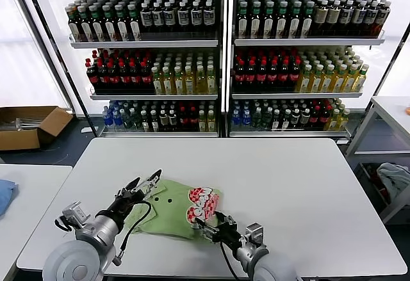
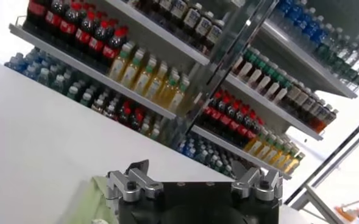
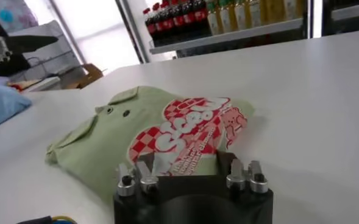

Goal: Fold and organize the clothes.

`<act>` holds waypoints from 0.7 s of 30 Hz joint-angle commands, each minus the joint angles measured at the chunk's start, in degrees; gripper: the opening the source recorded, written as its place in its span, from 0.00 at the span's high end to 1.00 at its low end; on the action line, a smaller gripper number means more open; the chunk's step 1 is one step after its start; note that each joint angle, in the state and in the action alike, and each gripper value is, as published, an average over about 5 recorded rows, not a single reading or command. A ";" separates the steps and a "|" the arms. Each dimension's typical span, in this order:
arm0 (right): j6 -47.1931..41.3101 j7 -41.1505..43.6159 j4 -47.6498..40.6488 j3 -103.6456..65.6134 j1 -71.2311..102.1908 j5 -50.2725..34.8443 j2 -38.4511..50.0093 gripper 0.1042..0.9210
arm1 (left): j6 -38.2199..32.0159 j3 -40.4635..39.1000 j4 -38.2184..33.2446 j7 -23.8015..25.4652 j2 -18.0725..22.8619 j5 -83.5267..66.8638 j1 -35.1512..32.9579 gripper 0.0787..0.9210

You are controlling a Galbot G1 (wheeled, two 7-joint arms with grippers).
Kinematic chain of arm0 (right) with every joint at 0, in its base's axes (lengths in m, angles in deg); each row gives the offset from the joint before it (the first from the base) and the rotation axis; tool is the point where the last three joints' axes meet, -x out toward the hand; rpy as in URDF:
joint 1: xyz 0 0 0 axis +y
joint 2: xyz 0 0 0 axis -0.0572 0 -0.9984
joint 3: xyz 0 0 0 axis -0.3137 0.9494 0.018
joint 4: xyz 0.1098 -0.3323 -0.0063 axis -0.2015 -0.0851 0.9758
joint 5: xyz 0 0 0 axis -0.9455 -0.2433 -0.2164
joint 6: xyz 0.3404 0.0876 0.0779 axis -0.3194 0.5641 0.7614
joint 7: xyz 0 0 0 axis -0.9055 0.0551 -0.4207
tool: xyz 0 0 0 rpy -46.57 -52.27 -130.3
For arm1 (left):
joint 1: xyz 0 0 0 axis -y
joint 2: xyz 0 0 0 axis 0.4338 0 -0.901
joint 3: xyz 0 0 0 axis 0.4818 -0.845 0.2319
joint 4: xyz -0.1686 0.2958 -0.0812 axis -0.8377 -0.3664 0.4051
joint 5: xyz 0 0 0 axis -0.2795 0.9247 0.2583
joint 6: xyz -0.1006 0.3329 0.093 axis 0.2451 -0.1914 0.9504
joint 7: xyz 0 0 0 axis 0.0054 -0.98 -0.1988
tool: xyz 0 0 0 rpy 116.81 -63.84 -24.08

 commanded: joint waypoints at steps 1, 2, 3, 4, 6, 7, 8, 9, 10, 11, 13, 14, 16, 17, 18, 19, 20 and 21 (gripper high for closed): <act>-5.14 1.20 0.38 2.18 -4.11 4.26 3.09 0.39 | -0.10 1.77 -0.65 0.64 0.72 0.99 -0.77 0.12; -5.58 1.84 0.93 1.18 -3.84 5.63 3.83 0.42 | -0.10 1.73 -0.51 0.59 0.83 1.00 -0.63 0.12; -5.97 2.45 1.54 0.23 -3.56 6.58 4.66 0.45 | -0.11 1.69 -0.36 0.52 0.95 1.02 -0.47 0.12; -6.34 3.18 2.20 -0.81 -3.19 7.50 5.69 0.50 | -0.10 1.63 -0.27 0.44 1.07 1.00 -0.31 0.12; -6.69 4.64 3.40 -2.65 -2.33 8.95 7.95 0.56 | -0.09 1.46 -0.33 0.19 1.37 0.55 -0.02 0.12; -6.76 5.45 4.00 -3.66 -1.68 9.55 9.23 0.60 | -0.07 1.35 -0.50 0.00 1.53 0.04 0.08 0.12; -6.76 6.25 4.53 -4.72 -0.92 9.92 10.45 0.63 | -0.06 1.21 -0.70 -0.17 1.77 -0.45 0.15 0.12; -6.76 6.90 4.97 -5.71 -0.19 10.07 11.49 0.67 | -0.05 1.09 -0.88 -0.32 2.04 -0.89 0.18 0.12; -6.73 7.45 5.41 -6.90 0.71 10.10 12.46 0.71 | -0.04 0.95 -0.96 -0.47 2.38 -1.16 0.19 0.12; -6.64 7.99 5.85 -8.19 1.74 10.06 13.38 0.74 | -0.04 0.80 -0.98 -0.60 2.71 -1.32 0.17 0.12; -6.20 8.69 6.50 -10.56 3.58 9.79 14.87 0.81 | -0.07 0.56 -0.89 -0.73 3.36 -1.12 0.03 0.12; -5.82 9.01 6.83 -11.93 4.69 9.49 15.78 0.85 | -0.06 0.44 -0.89 -0.79 3.62 -1.04 -0.11 0.12; -4.85 9.60 7.18 -14.70 6.80 8.59 17.60 0.92 | -0.04 0.30 -1.01 -0.76 3.98 -0.93 -0.44 0.12; -4.33 9.93 7.26 -16.16 7.95 8.00 18.60 0.95 | -0.03 0.23 -1.09 -0.75 4.13 -0.91 -0.58 0.12; -3.89 10.32 7.23 -17.65 9.00 7.47 19.61 0.97 | -0.01 0.19 -1.13 -0.73 4.24 -0.91 -0.69 0.12; -3.45 10.76 7.14 -19.23 10.02 7.06 20.51 0.99 | 0.00 0.14 -1.17 -0.72 4.35 -0.91 -0.74 0.12; -2.98 11.17 6.90 -20.80 11.01 6.79 21.40 1.00 | 0.01 0.10 -1.18 -0.73 4.47 -0.91 -0.75 0.12; -2.63 11.43 6.60 -22.10 11.67 6.81 21.96 1.00 | 0.02 0.06 -1.18 -0.75 4.57 -0.91 -0.72 0.12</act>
